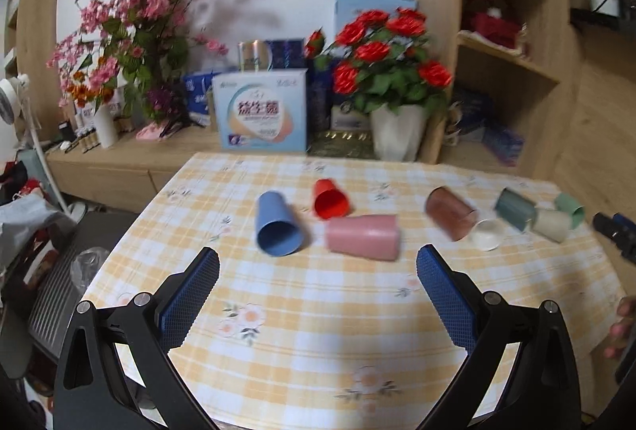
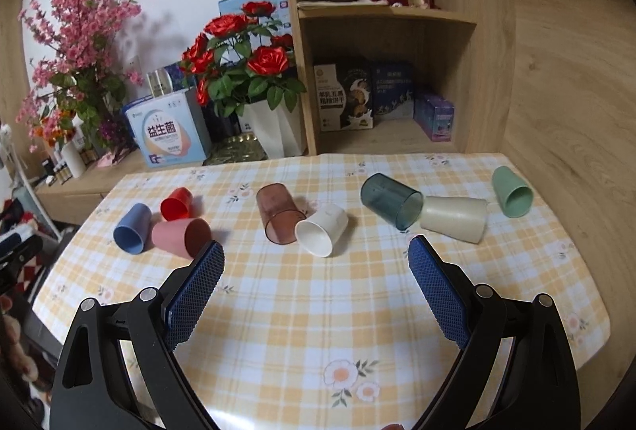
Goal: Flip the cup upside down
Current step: 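Move the left tool to the blue cup lying on its side and grasp it, then lift the blue cup with the left tool toward the right tool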
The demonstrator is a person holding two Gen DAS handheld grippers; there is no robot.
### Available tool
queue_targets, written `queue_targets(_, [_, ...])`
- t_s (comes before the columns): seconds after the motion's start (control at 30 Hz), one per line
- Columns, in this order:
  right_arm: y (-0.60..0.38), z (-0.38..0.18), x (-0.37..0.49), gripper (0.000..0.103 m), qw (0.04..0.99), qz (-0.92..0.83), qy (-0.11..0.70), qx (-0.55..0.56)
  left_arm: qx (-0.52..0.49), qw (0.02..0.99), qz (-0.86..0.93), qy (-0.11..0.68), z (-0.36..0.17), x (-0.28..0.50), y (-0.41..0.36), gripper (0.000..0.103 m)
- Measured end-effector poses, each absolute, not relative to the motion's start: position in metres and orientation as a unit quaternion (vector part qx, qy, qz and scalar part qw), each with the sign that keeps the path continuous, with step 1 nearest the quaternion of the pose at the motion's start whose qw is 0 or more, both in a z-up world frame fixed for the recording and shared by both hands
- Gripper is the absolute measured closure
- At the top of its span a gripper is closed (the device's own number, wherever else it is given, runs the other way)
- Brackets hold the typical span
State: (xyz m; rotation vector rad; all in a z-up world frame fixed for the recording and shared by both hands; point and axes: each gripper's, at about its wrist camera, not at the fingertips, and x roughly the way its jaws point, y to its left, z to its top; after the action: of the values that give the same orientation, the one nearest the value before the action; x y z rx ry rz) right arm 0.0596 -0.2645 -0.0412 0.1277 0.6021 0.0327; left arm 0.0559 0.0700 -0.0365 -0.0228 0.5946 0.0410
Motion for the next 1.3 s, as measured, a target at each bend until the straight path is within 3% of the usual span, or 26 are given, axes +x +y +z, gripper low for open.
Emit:
queue_targets(0.17, [-0.267, -0.061, 0.09, 0.012, 0.945, 0.026, 0.319, 0.071, -0.067, 0.937, 0.013, 0.343, -0.055, 0.089, 0.106, 0.007])
queue_targets(0.23, [-0.265, -0.071, 0.103, 0.012, 0.934, 0.05, 0.346, 0.069, -0.1, 0.921, 0.0, 0.376, -0.064, 0.112, 0.119, 0.013])
queue_targets(0.3, [-0.265, -0.081, 0.112, 0.012, 0.929, 0.05, 0.362, 0.056, -0.126, 0.901, -0.002, 0.415, -0.073, 0.14, 0.13, 0.028])
queue_targets(0.4, [-0.266, -0.092, 0.119, 0.012, 0.926, 0.024, 0.375, 0.039, -0.18, 0.873, 0.011, 0.453, -0.089, 0.191, 0.155, 0.033])
queue_targets(0.6, [-0.274, -0.112, 0.133, 0.012, 0.914, 0.011, 0.403, 0.046, -0.242, 0.813, -0.005, 0.529, -0.126, 0.282, 0.176, 0.032])
queue_targets(0.77, [-0.28, -0.121, 0.141, 0.012, 0.909, 0.008, 0.413, 0.05, -0.234, 0.796, 0.029, 0.557, -0.151, 0.328, 0.186, 0.032])
queue_targets(1.13, [-0.274, -0.134, 0.155, 0.012, 0.897, 0.022, 0.438, 0.044, -0.235, 0.753, 0.052, 0.612, -0.193, 0.364, 0.193, 0.032])
queue_targets(1.2, [-0.273, -0.135, 0.155, 0.012, 0.897, 0.022, 0.44, 0.045, -0.228, 0.747, 0.046, 0.623, -0.198, 0.364, 0.188, 0.039])
queue_targets(1.3, [-0.27, -0.132, 0.152, 0.012, 0.901, 0.018, 0.432, 0.032, -0.224, 0.751, 0.033, 0.62, -0.197, 0.356, 0.185, 0.04])
